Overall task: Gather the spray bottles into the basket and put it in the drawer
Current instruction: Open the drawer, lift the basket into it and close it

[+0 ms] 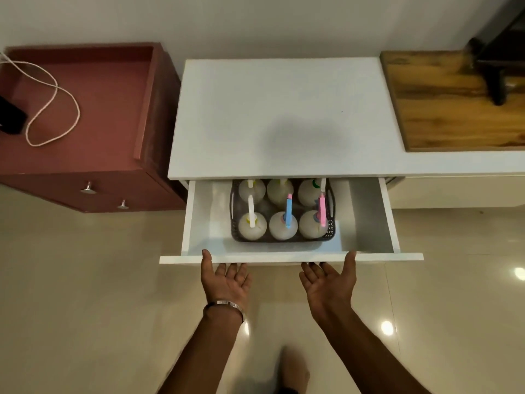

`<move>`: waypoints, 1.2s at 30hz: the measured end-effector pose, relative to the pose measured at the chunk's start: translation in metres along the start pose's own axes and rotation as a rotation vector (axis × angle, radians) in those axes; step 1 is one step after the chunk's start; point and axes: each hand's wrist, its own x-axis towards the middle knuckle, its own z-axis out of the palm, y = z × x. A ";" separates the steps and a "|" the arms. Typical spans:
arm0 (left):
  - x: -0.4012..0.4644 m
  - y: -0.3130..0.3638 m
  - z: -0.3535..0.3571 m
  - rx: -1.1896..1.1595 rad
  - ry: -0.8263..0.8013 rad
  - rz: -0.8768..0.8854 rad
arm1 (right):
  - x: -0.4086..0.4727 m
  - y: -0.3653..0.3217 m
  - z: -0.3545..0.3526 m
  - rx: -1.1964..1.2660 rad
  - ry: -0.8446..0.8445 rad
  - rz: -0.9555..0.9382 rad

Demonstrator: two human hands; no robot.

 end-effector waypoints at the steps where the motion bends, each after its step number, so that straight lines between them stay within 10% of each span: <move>1: 0.003 0.003 0.007 0.000 0.000 0.008 | 0.004 -0.003 0.006 0.002 -0.005 -0.002; 36: 0.093 0.091 0.160 0.061 -0.081 -0.037 | 0.103 -0.062 0.167 -0.024 0.003 -0.041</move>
